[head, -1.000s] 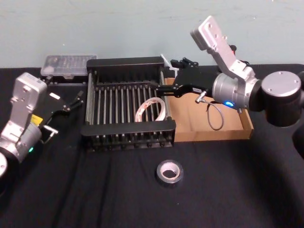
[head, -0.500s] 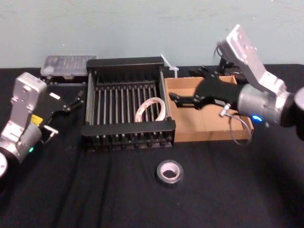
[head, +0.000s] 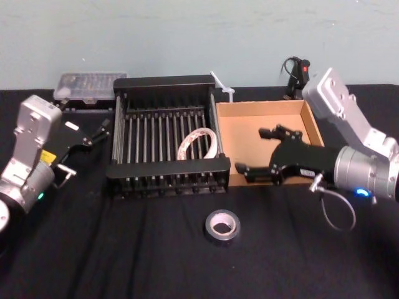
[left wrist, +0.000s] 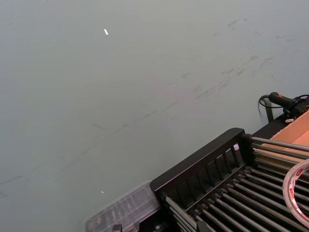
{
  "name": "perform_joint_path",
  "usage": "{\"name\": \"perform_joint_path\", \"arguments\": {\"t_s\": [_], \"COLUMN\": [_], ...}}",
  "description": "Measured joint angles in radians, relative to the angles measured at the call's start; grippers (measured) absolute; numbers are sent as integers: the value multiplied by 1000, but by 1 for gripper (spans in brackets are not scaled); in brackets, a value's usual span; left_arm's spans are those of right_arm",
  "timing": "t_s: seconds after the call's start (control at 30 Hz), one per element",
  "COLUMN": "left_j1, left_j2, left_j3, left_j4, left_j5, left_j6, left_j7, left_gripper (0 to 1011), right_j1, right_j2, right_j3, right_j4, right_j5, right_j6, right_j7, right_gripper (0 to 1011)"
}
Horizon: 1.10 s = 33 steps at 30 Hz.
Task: Pick up the white tape and place it into the black box , Pick up the silver tape and place it into the brown box.
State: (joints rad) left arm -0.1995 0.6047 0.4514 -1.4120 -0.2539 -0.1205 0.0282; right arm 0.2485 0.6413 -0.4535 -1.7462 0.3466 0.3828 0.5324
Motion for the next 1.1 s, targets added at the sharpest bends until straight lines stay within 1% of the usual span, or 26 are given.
{"name": "perform_joint_path", "arguments": {"t_s": [0.1,0.17,0.23,0.37,0.4,0.43,0.63,0.83,1.1], "left_j1": [0,0,0,0,0,0,0,0,0], "left_j2": [0,0,0,0,0,0,0,0,0], "left_j3": [0,0,0,0,0,0,0,0,0], "left_j4": [0,0,0,0,0,0,0,0,0], "left_j5": [0,0,0,0,0,0,0,0,0], "left_j6": [0,0,0,0,0,0,0,0,0], "left_j7": [0,0,0,0,0,0,0,0,0], "left_gripper": [1001,1001,1001,1001,1001,1001,1001,1001,1001], "right_j1": [-6,-5,-4,12,18,18,43,63,83], "right_j2": [13,17,18,18,17,17,11,2,-11], "right_j3": [-13,-29,-34,-70,-81,-81,-123,-150,-178], "right_j4": [-6,-5,-3,17,25,25,57,88,125], "right_j5": [12,19,20,23,23,23,18,12,0], "right_j6": [17,32,36,61,69,69,92,109,119], "right_j7": [13,21,23,34,36,36,44,48,54], "right_gripper": [1002,1002,1002,1002,1002,1002,1002,1002,1002]}}
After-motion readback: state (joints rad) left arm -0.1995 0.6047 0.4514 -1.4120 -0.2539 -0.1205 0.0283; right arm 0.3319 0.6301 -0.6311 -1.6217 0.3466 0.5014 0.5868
